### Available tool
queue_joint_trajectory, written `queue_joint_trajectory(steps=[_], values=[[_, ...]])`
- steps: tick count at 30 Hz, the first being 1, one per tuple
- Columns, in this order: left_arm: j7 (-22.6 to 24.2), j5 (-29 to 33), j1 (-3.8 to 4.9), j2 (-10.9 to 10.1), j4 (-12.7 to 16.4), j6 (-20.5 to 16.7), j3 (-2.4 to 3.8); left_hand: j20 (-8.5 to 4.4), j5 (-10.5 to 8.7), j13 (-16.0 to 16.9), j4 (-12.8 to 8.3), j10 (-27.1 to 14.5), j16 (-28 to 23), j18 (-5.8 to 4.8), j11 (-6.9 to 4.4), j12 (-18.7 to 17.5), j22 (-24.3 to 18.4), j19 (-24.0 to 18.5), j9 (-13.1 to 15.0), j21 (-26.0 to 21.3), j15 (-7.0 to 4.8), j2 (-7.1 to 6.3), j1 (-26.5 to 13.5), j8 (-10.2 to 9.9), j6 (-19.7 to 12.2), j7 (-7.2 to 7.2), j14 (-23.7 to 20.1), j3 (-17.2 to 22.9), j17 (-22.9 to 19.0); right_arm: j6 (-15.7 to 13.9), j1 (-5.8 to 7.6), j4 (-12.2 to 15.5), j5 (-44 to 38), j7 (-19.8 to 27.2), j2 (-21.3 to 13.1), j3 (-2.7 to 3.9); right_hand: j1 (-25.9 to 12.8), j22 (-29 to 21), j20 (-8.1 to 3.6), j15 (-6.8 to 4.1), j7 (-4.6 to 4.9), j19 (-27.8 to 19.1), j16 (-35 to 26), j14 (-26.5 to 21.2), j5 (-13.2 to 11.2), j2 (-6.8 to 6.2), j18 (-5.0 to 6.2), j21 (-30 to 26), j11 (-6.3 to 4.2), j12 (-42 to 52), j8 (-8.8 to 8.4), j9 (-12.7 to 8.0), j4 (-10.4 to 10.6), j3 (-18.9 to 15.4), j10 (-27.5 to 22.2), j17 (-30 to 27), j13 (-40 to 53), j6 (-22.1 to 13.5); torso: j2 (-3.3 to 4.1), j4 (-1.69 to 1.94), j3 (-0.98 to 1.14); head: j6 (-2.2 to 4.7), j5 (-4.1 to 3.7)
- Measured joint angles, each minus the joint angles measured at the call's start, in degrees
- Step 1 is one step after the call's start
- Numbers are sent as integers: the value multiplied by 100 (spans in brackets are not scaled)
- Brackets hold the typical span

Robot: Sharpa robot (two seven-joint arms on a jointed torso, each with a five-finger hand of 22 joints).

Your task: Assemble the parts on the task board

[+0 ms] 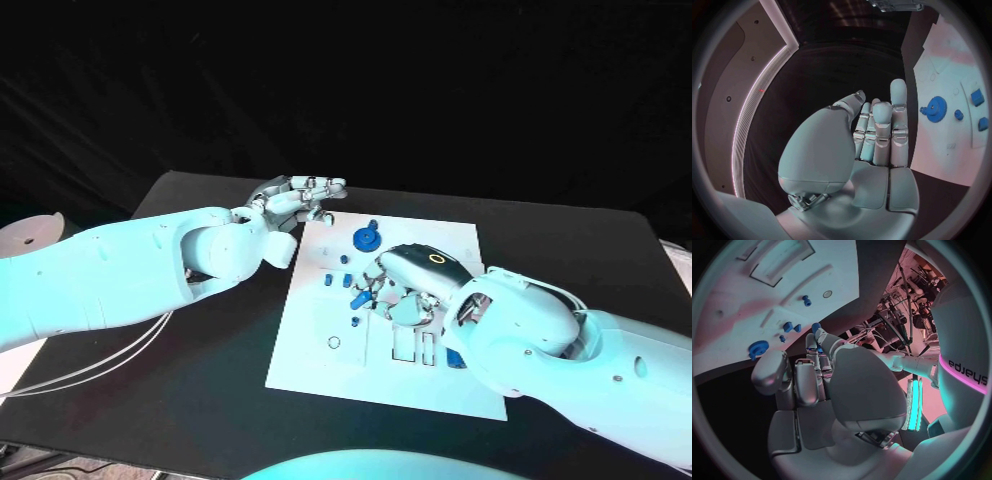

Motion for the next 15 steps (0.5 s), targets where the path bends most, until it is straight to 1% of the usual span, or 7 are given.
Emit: queue_joint_trajectory(steps=[5, 6, 10, 15], values=[[-4, 0, 0, 11, 2, 8, 0, 0, 0, 0, 0, 0, 0, 0, 0, 0, 0, 0, 0, 0, 0, 0, 0, 0, 0, 0, 0, 0, 0, 57, -195, -301, -60, 77, 388, -75, -7, -2, 0, 0, 2, 0, 0, 0, -1, -8, 0, 0, 4, -2, 0, 0, 0, 0, 3, 0, 1, -2, -1, -4, 0, -14, 37], [-4, 0, 0, 13, 2, 9, 0, 0, 0, 0, 0, 0, 0, 0, 0, 0, 0, 0, 0, 0, 0, 0, 0, 0, 0, 0, 0, 0, 0, 71, -223, -355, -71, 91, 446, -89, -7, -8, 0, 0, 19, 0, 0, 0, -1, -8, 0, 0, 10, -22, 0, 0, 0, 0, 3, 0, 2, -19, -1, -4, 0, -20, 46], [-6, 0, 0, 22, 5, 14, 0, 0, 0, 0, 0, 0, 0, 0, 0, 0, 0, 0, 0, 0, 0, 0, 0, 0, 0, 0, 0, 0, 0, 129, -314, -553, -110, 149, 625, -123, -7, -10, 0, 0, 21, 0, 0, 0, -1, -9, 0, 0, 29, -32, -1, 0, -15, 15, -15, -7, -4, -21, 0, -4, 2, -41, 64], [-7, 0, 0, 27, 5, 18, 0, 0, 0, 0, 0, 0, 0, 1, 0, 0, 0, 0, 0, 0, 0, 0, 0, 0, 0, 0, 0, 0, 0, 207, -391, -693, -140, 212, 769, -160, -7, -21, 0, 0, 28, 0, -1, 0, -11, -9, 0, 0, 29, -32, -5, 0, -15, 15, -14, -13, -4, -29, 2, -7, 5, -57, 87]])
